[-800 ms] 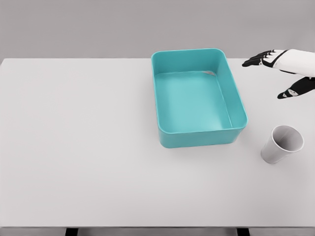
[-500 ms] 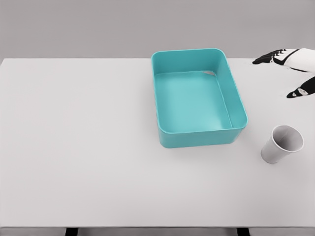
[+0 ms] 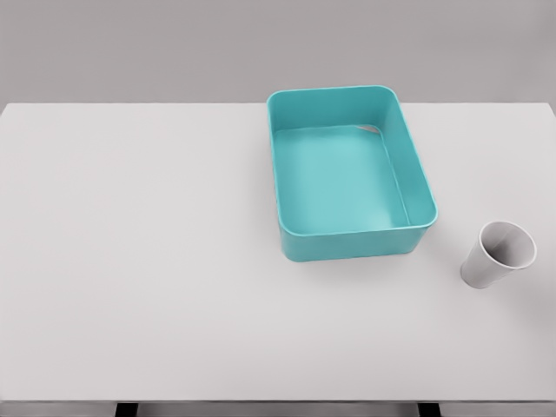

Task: Put the paper cup into the basket with your right arm

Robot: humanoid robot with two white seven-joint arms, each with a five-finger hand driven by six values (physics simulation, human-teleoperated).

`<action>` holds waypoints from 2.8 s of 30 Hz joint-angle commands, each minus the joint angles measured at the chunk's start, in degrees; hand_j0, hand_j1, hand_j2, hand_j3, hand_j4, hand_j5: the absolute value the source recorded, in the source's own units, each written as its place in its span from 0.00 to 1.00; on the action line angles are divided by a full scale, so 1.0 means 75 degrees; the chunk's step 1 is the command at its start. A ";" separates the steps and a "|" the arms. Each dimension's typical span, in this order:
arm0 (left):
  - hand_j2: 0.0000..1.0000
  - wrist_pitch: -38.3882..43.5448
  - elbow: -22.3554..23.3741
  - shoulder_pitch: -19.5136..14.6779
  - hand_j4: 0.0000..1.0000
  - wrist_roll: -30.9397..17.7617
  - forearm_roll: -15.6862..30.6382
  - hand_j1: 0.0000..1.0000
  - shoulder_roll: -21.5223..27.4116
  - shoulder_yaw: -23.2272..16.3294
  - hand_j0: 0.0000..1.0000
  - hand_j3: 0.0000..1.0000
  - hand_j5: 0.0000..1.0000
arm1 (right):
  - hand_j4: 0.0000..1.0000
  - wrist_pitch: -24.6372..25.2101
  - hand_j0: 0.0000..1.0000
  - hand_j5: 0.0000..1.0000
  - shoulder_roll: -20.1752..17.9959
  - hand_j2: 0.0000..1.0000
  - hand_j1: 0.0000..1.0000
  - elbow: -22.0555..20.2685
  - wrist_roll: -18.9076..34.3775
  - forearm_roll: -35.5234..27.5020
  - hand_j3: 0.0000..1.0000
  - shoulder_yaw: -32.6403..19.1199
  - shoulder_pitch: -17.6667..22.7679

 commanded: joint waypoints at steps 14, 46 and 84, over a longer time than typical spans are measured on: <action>1.00 -0.0001 0.0001 0.0000 1.00 -0.0001 0.0000 1.00 0.0001 0.0000 1.00 1.00 1.00 | 1.00 -0.0021 1.00 1.00 -0.0074 1.00 1.00 -0.1016 -0.0003 -0.0012 1.00 0.1081 0.0246; 1.00 -0.0001 0.0001 0.0000 1.00 -0.0001 0.0000 1.00 0.0001 0.0000 1.00 1.00 1.00 | 1.00 -0.0021 1.00 1.00 0.0372 1.00 1.00 -0.0747 -0.0003 0.0222 1.00 0.1631 0.0234; 1.00 -0.0001 0.0001 0.0000 1.00 -0.0001 0.0000 1.00 0.0001 0.0000 1.00 1.00 1.00 | 1.00 -0.0021 1.00 1.00 0.0348 1.00 1.00 -0.1379 -0.0003 0.0304 1.00 0.1901 0.0234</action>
